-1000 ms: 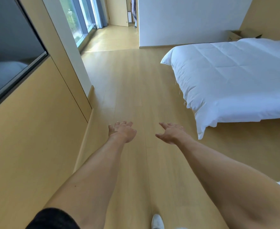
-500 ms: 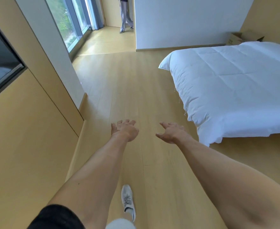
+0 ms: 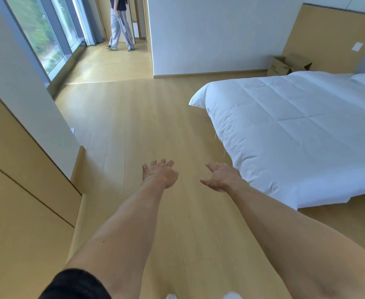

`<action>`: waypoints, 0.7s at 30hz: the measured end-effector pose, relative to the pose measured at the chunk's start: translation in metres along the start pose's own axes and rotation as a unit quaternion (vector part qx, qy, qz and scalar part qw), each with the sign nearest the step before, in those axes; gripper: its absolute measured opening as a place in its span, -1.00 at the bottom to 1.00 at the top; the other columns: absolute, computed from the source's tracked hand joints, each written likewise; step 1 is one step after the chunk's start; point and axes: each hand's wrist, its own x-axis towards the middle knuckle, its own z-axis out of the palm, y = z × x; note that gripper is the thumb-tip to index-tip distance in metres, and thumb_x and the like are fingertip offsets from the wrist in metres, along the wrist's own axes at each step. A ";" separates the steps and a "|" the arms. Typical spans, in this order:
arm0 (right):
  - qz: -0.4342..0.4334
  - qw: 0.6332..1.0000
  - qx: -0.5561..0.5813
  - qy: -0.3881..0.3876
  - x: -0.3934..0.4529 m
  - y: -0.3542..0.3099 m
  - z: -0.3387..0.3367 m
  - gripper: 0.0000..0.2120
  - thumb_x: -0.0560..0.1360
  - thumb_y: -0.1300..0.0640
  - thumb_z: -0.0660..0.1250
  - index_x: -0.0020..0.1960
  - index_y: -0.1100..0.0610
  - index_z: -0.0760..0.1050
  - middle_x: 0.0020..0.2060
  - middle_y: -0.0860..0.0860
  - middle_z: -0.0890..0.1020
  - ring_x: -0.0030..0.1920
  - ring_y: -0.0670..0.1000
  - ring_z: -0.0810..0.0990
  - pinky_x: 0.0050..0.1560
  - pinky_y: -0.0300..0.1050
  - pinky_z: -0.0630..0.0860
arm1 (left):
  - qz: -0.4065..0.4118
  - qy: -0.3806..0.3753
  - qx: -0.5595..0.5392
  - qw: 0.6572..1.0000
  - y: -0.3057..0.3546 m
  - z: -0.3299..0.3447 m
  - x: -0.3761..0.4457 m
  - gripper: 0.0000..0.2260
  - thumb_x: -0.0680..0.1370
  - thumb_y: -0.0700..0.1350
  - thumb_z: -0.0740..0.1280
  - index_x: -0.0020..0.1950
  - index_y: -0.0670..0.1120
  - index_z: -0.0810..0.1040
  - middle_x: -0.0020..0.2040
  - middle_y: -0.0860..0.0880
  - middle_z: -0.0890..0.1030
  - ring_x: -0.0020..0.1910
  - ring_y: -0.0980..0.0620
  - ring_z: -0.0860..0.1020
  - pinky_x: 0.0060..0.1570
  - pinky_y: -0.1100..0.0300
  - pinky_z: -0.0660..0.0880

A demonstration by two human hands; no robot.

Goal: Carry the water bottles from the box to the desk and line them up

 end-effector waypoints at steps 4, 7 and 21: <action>0.007 1.000 -0.008 0.003 0.051 -0.012 -0.023 -0.32 0.59 -0.31 0.11 0.62 -0.13 0.01 0.59 0.06 0.17 0.60 0.08 0.07 0.55 0.17 0.07 | 0.004 0.003 0.001 1.000 -0.011 -0.026 0.051 -0.51 0.69 0.12 0.04 0.63 0.12 0.14 0.64 0.06 0.13 0.62 -0.09 0.06 0.55 -0.18 -0.06; 0.001 1.000 -0.008 0.003 0.093 -0.021 -0.037 -0.32 0.59 -0.31 0.10 0.62 -0.13 0.00 0.59 0.05 0.17 0.59 0.09 0.07 0.55 0.17 0.06 | 0.002 0.007 0.009 1.000 -0.018 -0.041 0.089 -0.52 0.69 0.13 0.04 0.63 0.13 0.14 0.64 0.06 0.12 0.62 -0.10 0.05 0.55 -0.18 -0.04; -0.063 0.997 -0.011 -0.029 0.345 -0.053 -0.127 -0.30 0.58 -0.33 0.13 0.62 -0.15 0.00 0.59 0.05 0.18 0.58 0.11 0.12 0.54 0.15 0.10 | -0.067 0.009 0.020 0.998 -0.024 -0.135 0.312 -0.51 0.69 0.14 0.04 0.63 0.12 0.15 0.64 0.06 0.14 0.61 -0.13 0.08 0.54 -0.17 0.01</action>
